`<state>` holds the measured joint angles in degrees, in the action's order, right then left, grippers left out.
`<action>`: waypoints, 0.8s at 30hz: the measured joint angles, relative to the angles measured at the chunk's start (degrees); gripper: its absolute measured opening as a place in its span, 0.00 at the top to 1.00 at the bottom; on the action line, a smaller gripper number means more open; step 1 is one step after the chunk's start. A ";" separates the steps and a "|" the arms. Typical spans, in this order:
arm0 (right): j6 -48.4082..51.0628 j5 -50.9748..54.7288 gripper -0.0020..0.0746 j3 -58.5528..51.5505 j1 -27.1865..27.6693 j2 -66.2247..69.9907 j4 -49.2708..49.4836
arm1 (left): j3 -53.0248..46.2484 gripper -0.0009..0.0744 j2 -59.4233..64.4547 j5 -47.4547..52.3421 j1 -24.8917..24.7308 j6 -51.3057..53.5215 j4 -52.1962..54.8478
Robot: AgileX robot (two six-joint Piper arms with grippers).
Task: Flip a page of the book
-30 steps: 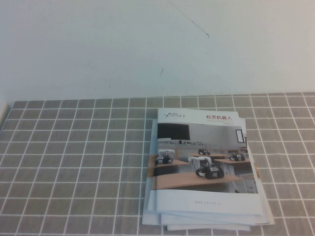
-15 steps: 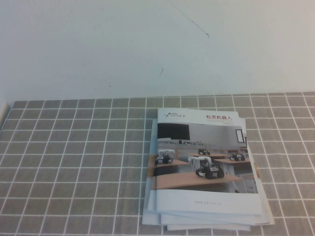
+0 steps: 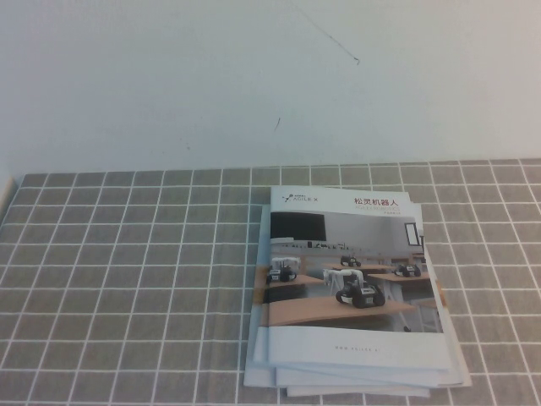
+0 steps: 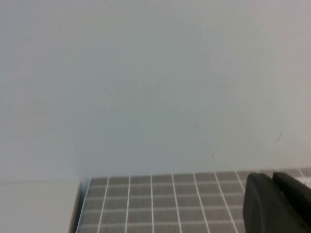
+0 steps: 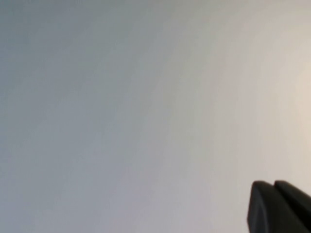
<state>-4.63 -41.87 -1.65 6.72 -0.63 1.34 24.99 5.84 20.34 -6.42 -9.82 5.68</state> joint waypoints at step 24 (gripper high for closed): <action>-1.62 60.40 0.98 22.27 -0.13 13.03 0.02 | 2.46 0.99 30.09 10.12 0.00 4.55 -6.89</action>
<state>-6.25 18.54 20.62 6.59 12.41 1.36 27.45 35.93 30.46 -6.42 -5.27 -1.22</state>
